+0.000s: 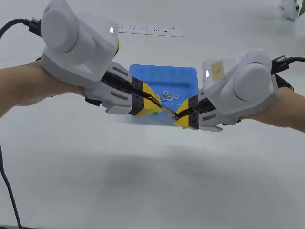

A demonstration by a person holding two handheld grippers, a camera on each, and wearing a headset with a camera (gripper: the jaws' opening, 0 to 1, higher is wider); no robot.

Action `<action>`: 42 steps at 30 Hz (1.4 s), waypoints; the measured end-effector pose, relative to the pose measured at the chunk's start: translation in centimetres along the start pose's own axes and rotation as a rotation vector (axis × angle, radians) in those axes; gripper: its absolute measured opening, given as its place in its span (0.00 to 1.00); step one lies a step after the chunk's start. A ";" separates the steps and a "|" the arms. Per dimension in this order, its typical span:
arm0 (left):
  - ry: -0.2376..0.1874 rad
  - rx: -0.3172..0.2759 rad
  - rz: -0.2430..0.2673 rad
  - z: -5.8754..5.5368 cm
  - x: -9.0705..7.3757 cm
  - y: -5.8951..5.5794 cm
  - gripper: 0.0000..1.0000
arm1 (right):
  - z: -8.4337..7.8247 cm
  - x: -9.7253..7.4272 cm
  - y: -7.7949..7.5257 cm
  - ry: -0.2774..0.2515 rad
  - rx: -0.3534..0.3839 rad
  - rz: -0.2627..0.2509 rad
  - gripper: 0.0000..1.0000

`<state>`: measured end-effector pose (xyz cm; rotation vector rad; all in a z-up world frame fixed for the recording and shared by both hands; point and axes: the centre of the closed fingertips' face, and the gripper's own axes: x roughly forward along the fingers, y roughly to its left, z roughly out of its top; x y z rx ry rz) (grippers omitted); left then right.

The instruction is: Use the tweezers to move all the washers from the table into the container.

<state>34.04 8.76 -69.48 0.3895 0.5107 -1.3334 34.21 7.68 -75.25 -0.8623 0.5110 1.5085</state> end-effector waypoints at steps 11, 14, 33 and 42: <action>0.045 -0.008 -0.021 -3.1 1.8 0.0 0.07 | -1.9 1.3 0.5 0.056 0.006 0.045 0.07; 0.048 -0.028 -0.015 -4.3 2.3 0.3 0.07 | -2.5 2.0 0.5 0.070 0.017 0.055 0.07; 0.146 -0.039 0.016 -10.0 5.3 1.2 0.07 | -4.9 4.3 0.3 0.143 0.025 0.084 0.07; 0.169 -0.029 0.032 -10.1 5.4 1.1 0.08 | -4.6 4.6 0.2 0.134 0.078 0.104 0.09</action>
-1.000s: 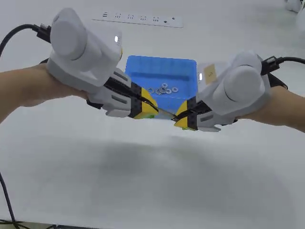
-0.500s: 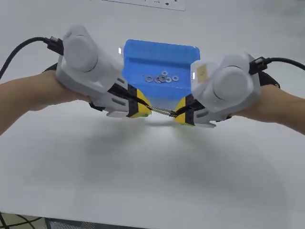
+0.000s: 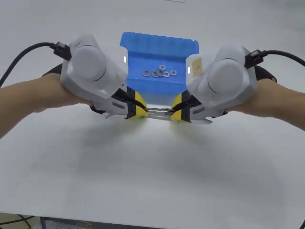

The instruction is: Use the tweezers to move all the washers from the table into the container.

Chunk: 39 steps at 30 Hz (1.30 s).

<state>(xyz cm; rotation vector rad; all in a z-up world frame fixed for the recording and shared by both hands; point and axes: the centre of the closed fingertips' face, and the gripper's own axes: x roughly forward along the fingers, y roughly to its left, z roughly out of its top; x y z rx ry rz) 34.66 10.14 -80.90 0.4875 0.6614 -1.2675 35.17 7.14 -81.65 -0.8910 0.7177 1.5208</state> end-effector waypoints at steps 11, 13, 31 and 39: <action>0.011 -0.002 0.001 0.2 0.1 -0.2 0.09 | 0.0 0.1 0.2 -0.009 0.008 0.004 0.10; 0.010 -0.008 0.001 0.2 0.2 -0.1 0.09 | 0.0 0.1 0.2 -0.010 0.009 0.003 0.11; 0.005 -0.069 -0.004 0.3 0.5 -0.2 0.13 | -0.1 -0.1 0.4 -0.030 0.072 -0.020 0.15; -0.041 -0.186 0.003 0.4 0.3 -0.4 0.18 | 0.1 -0.3 0.6 -0.161 0.252 -0.063 0.20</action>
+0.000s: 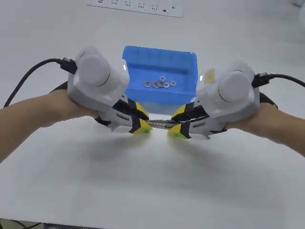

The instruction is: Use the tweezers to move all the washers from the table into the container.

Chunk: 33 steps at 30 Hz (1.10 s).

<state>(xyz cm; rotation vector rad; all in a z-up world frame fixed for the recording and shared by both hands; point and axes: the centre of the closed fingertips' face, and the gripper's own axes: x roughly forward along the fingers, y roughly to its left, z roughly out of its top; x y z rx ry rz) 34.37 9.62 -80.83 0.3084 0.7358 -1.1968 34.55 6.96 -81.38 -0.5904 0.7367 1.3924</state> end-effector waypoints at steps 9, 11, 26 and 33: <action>-0.076 -0.059 0.074 -0.6 -3.9 -1.3 0.24 | 0.2 -2.3 0.4 -0.070 0.007 -0.126 0.21; -0.099 -0.079 0.115 -0.7 -5.1 -1.3 0.27 | 0.4 -3.5 -0.2 -0.100 0.033 -0.187 0.21; -0.261 -0.104 0.270 2.4 -10.9 -3.8 0.98 | 2.3 -10.8 0.0 -0.337 0.107 -0.435 0.74; -0.215 -0.032 0.290 3.1 -11.5 -4.3 1.00 | 1.4 -10.8 1.4 -0.265 0.016 -0.429 1.00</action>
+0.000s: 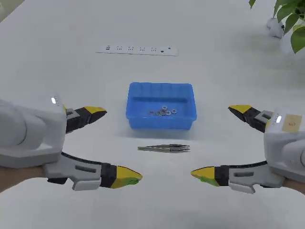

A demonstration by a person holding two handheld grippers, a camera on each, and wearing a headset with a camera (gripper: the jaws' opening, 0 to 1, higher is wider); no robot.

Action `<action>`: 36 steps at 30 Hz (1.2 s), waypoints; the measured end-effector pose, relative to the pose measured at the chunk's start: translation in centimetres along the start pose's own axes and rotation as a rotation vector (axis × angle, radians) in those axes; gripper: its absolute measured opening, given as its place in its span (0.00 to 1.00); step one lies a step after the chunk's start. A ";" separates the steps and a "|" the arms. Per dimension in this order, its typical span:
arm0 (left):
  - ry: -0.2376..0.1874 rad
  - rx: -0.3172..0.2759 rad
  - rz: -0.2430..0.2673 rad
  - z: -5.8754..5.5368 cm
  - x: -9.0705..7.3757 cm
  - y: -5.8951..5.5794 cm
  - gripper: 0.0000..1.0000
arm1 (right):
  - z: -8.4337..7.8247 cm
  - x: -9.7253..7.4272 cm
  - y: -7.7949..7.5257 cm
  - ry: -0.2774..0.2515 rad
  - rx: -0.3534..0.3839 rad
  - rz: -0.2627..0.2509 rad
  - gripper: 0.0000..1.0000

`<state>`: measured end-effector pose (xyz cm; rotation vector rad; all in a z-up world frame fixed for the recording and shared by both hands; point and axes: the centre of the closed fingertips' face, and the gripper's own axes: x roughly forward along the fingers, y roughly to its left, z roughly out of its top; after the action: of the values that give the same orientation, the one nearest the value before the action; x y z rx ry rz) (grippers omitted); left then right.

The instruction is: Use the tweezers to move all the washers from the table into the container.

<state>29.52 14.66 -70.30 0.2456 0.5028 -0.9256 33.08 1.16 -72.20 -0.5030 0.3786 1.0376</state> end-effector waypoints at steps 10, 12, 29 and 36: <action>0.004 0.004 0.017 0.3 -1.0 0.5 1.00 | 1.0 -1.0 -0.9 -0.019 0.017 -0.011 1.00; 0.009 -0.004 0.023 0.3 -1.2 0.7 1.00 | 0.8 -1.0 -1.1 -0.010 0.019 -0.012 1.00; 0.051 0.001 0.012 -0.6 -1.4 0.1 1.00 | 0.1 -1.1 0.1 0.023 0.046 0.018 1.00; 0.056 0.003 0.022 -0.6 -1.6 0.5 1.00 | 0.5 -1.0 0.0 0.019 0.039 0.013 1.00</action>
<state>28.92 16.29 -69.99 0.2801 0.5495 -0.8999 32.66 0.71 -71.20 -0.4764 0.4190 1.0369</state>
